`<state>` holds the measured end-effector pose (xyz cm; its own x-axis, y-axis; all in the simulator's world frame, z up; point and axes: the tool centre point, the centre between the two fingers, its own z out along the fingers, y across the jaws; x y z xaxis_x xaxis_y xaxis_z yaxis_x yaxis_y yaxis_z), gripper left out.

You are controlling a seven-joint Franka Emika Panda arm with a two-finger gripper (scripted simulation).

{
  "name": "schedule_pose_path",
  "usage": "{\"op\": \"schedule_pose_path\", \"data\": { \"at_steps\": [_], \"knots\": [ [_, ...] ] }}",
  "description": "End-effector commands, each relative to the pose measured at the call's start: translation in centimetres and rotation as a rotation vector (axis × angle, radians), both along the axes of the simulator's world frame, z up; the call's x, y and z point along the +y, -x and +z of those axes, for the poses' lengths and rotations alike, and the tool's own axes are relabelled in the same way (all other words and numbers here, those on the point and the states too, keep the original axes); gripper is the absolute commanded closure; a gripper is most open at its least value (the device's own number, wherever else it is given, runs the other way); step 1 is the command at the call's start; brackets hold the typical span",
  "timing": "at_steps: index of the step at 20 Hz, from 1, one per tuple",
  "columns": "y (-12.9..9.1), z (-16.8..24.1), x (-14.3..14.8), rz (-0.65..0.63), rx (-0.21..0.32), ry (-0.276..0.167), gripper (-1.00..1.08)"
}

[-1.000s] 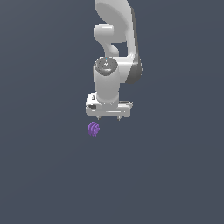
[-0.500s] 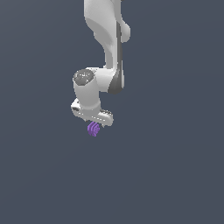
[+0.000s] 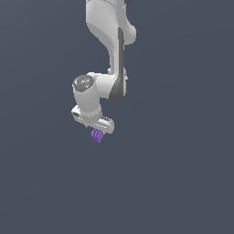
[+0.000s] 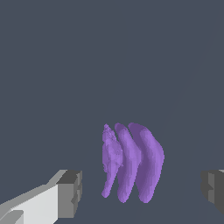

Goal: Pick up the object and move it to a goal position.

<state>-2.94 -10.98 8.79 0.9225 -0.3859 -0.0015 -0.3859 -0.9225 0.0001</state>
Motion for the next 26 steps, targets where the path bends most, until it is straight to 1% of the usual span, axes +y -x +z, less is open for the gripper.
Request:
{"op": "schedule_pose_path", "data": {
  "at_steps": [1,8,14,15,26],
  "knots": [
    [0.0,-0.6,0.0,-0.001,0.001,0.0,-0.92],
    [0.1,-3.8,-0.1,-0.006,-0.001,0.001,-0.92],
    [0.0,-4.8,-0.1,-0.008,-0.001,0.001,-0.92],
    [0.0,-4.8,-0.1,-0.008,-0.001,0.001,1.08],
    [0.0,-4.7,-0.1,-0.008,-0.001,0.001,1.08]
  ]
}}
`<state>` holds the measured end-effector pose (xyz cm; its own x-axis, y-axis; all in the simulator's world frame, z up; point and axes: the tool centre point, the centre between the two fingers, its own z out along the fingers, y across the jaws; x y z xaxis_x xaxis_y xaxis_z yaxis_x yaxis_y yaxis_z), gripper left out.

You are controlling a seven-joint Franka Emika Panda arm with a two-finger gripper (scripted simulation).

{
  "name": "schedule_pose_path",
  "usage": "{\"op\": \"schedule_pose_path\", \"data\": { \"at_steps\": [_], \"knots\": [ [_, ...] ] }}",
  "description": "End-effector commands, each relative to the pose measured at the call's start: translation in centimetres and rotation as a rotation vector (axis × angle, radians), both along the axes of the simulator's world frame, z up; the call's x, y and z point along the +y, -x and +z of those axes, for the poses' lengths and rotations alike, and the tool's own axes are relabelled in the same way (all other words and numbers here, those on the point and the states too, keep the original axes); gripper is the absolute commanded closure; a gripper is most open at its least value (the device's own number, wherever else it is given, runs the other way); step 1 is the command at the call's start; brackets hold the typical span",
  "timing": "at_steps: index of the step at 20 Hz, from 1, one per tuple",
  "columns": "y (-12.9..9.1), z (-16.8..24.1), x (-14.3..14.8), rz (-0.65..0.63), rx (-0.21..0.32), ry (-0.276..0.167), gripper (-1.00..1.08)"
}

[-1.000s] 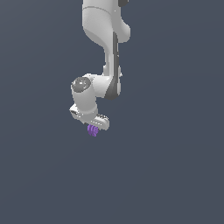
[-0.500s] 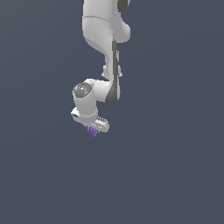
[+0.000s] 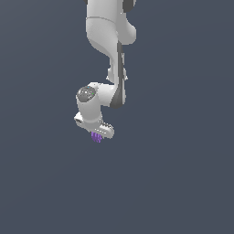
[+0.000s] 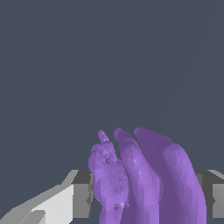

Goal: Pick up the object and move it to a goal position.

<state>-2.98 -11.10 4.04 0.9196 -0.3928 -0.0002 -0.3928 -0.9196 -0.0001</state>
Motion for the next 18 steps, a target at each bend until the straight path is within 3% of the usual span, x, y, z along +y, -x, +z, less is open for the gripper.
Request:
{"op": "schedule_pose_path", "data": {
  "at_steps": [1,10,18],
  "knots": [
    [0.0,0.1,0.0,0.0,0.0,0.0,1.08],
    [0.1,3.2,1.4,0.0,0.0,0.0,1.08],
    [0.3,9.9,4.2,-0.001,0.0,0.0,1.08]
  ]
}}
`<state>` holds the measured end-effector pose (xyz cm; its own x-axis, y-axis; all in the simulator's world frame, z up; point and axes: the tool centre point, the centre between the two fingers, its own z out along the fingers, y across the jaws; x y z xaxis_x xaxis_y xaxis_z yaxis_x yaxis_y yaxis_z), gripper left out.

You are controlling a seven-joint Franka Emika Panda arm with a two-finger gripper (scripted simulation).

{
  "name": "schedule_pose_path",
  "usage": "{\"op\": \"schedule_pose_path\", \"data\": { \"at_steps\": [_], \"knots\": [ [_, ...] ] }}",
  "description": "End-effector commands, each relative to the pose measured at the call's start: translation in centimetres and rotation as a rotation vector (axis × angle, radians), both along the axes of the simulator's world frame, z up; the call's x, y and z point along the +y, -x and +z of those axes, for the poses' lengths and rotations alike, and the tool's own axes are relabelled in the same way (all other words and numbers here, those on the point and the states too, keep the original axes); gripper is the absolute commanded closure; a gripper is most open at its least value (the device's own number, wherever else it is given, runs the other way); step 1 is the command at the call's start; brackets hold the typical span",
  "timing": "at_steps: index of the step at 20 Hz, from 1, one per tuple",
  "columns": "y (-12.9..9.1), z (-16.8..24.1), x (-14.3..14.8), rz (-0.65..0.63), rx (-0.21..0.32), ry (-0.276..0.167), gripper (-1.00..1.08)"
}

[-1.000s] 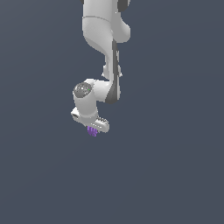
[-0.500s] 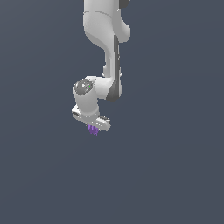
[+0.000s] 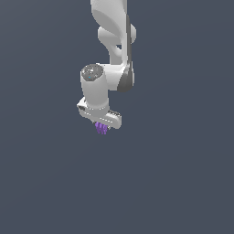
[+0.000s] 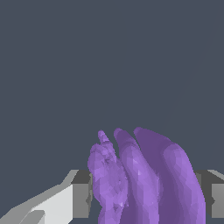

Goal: Pick up the object and move it to a goal position.

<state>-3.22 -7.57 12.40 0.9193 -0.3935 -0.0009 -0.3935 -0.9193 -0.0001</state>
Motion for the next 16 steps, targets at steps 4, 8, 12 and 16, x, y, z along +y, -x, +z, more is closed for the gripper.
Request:
{"op": "schedule_pose_path", "data": {
  "at_steps": [4,8,12,16],
  "knots": [
    [0.1,6.0,2.5,0.0,-0.001,0.001,1.08],
    [0.2,10.7,4.4,-0.001,-0.001,0.002,1.08],
    [0.3,15.2,6.3,-0.001,-0.001,0.003,1.08],
    [0.3,19.6,8.1,-0.001,-0.001,0.003,1.08]
  ]
}}
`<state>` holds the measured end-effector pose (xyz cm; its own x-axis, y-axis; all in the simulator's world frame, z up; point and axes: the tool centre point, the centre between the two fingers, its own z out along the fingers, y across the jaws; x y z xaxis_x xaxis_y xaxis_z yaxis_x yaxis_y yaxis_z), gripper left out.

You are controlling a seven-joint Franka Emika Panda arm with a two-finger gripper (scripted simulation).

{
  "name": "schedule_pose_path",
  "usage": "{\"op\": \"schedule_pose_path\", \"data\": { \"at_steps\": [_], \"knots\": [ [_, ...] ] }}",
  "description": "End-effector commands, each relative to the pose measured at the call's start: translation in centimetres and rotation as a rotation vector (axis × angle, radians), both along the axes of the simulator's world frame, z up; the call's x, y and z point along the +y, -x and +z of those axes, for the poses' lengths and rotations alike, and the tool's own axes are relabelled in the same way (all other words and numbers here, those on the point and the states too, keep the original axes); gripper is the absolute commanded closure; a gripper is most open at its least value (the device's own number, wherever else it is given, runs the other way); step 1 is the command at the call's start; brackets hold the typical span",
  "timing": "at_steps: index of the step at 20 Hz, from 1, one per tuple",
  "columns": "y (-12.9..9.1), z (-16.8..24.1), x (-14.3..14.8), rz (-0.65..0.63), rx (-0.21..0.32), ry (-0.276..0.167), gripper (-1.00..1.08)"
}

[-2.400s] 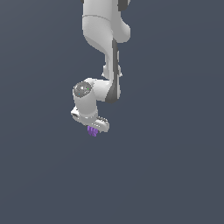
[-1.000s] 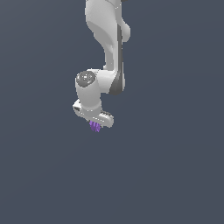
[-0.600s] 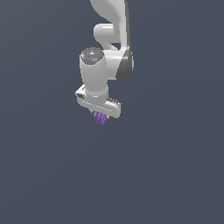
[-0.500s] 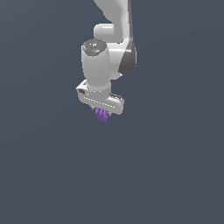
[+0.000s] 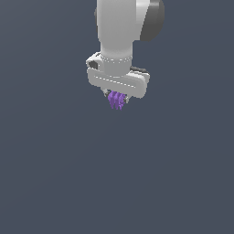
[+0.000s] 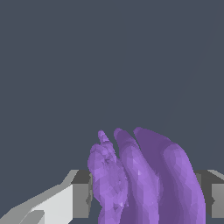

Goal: Pick up the object and move it to a goal position.

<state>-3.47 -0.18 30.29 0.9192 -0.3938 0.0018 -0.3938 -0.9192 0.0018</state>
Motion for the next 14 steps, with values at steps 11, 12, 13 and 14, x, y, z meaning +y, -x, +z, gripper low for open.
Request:
{"op": "schedule_pose_path", "data": {
  "at_steps": [11,12,13,14],
  "knots": [
    [-0.1,12.8,5.4,0.0,0.001,-0.001,1.08],
    [-0.1,13.7,5.7,0.0,0.001,-0.001,1.08],
    [-0.1,14.4,6.1,0.001,0.001,-0.001,1.08],
    [-0.2,15.1,6.4,0.001,0.001,-0.001,1.08]
  ]
}}
